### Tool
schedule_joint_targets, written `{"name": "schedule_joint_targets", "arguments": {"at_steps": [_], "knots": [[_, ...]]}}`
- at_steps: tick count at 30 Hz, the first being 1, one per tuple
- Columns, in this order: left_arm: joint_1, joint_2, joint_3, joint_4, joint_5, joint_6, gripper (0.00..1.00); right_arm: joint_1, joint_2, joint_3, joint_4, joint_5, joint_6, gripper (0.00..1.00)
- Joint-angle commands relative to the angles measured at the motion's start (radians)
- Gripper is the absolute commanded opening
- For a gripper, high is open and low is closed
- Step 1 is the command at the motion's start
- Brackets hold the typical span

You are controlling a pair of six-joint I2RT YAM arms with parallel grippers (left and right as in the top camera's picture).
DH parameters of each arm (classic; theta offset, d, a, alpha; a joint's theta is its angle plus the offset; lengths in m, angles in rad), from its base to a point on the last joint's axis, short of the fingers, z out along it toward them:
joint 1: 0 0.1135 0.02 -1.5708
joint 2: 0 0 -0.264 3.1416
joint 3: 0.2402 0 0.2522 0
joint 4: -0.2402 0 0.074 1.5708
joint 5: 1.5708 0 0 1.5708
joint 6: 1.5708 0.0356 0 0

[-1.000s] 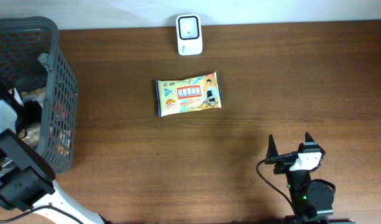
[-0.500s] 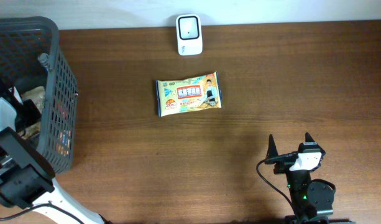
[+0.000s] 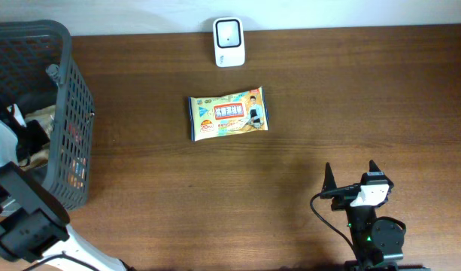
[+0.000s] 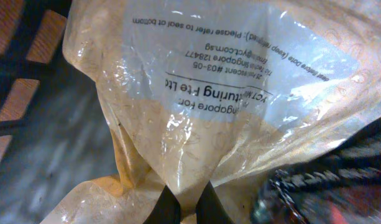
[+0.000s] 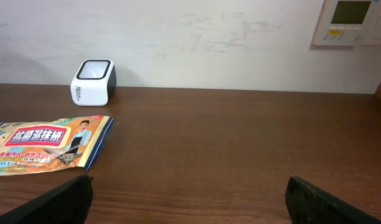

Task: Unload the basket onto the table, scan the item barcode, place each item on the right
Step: 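Grasp the clear beige food bag in the basket with left gripper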

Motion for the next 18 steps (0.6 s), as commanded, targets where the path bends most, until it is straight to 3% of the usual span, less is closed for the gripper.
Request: {"name": "schedule_joint_targets", "arguments": {"at_steps": [1, 6, 12, 18], "knots": [[0.003, -0.05, -0.008, -0.019, 0.026, 0.005, 0.0, 0.006, -0.006, -0.009, -0.003, 0.002, -0.006, 0.99], [0.003, -0.083, -0.008, -0.022, 0.025, 0.005, 0.0, 0.006, -0.006, -0.009, -0.003, 0.002, -0.006, 0.99], [0.003, -0.261, -0.008, -0.005, 0.027, -0.054, 0.0, 0.006, -0.006, -0.009, -0.003, 0.002, -0.006, 0.99], [0.003, -0.453, -0.008, -0.008, 0.143, -0.061, 0.0, 0.006, -0.006, -0.009, -0.003, 0.002, -0.006, 0.99]]}}
